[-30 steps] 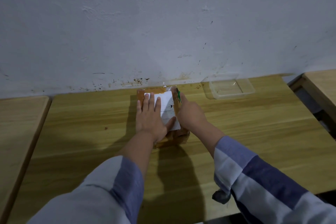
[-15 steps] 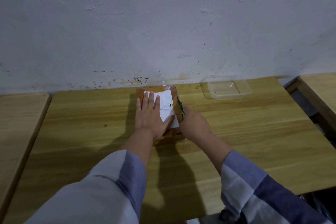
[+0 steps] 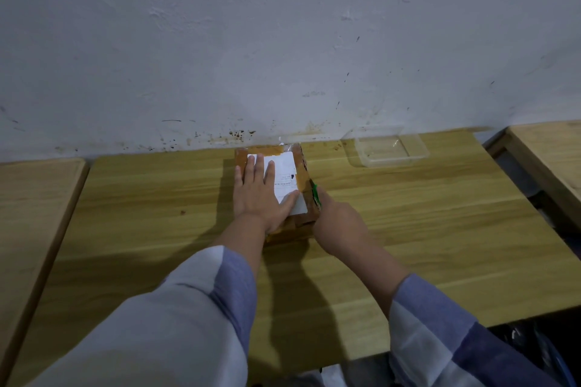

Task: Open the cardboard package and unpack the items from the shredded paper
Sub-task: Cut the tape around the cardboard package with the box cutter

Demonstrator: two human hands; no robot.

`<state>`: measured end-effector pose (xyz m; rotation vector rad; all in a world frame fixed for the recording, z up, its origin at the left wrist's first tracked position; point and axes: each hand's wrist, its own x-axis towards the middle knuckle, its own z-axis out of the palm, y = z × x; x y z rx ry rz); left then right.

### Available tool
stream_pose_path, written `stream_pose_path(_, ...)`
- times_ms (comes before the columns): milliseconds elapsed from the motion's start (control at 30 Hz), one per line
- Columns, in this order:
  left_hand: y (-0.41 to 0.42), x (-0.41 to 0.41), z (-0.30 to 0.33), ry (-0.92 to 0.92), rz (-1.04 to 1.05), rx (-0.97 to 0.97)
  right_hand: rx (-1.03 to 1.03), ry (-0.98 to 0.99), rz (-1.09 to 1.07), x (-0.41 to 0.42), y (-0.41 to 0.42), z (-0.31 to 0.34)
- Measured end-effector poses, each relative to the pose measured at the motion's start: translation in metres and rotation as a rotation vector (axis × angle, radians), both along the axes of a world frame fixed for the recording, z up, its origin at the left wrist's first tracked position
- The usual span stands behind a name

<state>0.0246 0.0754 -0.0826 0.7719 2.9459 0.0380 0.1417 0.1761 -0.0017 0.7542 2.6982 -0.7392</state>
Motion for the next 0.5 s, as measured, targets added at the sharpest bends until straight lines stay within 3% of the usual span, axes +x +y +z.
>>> stream_pose_path(500, -0.001, 0.0, 0.001, 0.005, 0.0, -0.047, -0.03, -0.014, -0.065, 0.033, -0.011, 0.0)
